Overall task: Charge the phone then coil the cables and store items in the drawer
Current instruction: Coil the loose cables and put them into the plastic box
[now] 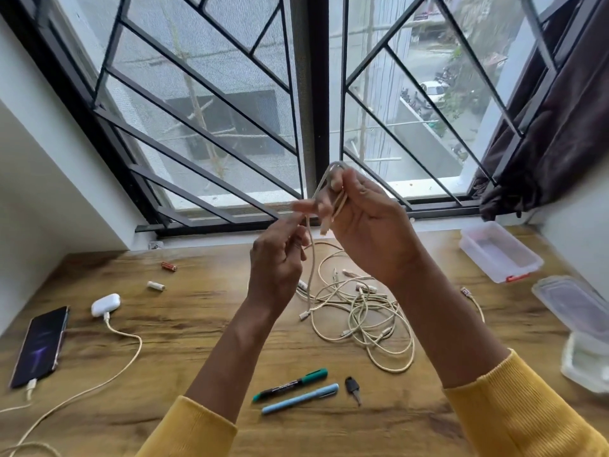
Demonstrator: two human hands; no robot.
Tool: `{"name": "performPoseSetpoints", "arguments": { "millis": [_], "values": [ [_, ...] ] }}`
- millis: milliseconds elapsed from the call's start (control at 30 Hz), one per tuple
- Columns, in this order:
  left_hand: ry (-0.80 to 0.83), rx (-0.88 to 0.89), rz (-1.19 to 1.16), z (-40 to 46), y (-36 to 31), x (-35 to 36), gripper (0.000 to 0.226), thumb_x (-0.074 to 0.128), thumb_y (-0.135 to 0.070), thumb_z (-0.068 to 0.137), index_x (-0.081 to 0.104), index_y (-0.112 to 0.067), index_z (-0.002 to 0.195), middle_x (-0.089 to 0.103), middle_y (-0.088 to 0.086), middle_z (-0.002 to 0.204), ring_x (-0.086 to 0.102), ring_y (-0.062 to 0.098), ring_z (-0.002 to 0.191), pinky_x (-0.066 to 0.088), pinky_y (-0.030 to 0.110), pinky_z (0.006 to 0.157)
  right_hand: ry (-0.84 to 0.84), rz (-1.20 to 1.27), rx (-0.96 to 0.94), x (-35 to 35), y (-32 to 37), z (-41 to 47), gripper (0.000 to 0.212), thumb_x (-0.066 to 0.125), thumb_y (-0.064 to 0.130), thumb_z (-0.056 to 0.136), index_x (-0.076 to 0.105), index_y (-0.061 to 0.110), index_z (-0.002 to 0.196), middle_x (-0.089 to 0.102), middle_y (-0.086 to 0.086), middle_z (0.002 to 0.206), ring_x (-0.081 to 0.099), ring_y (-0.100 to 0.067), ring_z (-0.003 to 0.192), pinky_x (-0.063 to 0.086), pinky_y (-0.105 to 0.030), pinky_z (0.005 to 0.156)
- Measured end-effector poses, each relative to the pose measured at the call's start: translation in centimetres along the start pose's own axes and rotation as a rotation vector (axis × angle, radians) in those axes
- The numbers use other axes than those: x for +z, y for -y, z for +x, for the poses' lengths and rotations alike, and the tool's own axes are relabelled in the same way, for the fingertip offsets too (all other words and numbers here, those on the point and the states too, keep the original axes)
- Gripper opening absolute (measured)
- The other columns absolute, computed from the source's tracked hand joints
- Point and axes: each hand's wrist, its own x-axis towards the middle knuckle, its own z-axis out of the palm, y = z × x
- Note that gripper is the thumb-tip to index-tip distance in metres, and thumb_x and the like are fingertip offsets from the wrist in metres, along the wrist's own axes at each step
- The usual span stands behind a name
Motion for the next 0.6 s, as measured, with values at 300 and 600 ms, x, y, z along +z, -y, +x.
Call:
{"name": "performPoseSetpoints", "arguments": {
  "millis": [300, 600],
  "values": [
    [0.292, -0.293, -0.406, -1.5, -2.5, 1.9, 0.040, 0.061, -0.033, 0.107, 0.057, -0.018, 0.144, 0.070, 0.003, 0.079, 0.063, 0.015, 0.055, 0.054, 0.030, 0.053, -0.153, -0.147, -0.109, -0.1, 0.6, 1.4, 0.033, 0.026, 0.020, 0.116, 0.058, 0.012, 0.111, 0.076, -0.016, 0.113, 0.064, -0.038, 0.126, 0.040, -0.047, 0.121],
    [0.270, -0.121, -0.021, -0.6, -3.3, -0.2, 0.027, 0.065, -0.042, 0.100, 0.079, -0.028, 0.119, 0.075, -0.013, 0.081, 0.063, 0.004, 0.068, 0.049, 0.024, 0.064, -0.350, -0.760, -0.043, -3.1, 0.0, 0.4, 0.026, 0.040, 0.017, 0.115, 0.058, -0.001, 0.113, 0.073, -0.020, 0.096, 0.071, -0.022, 0.091, 0.055, -0.029, 0.089]
  ]
}}
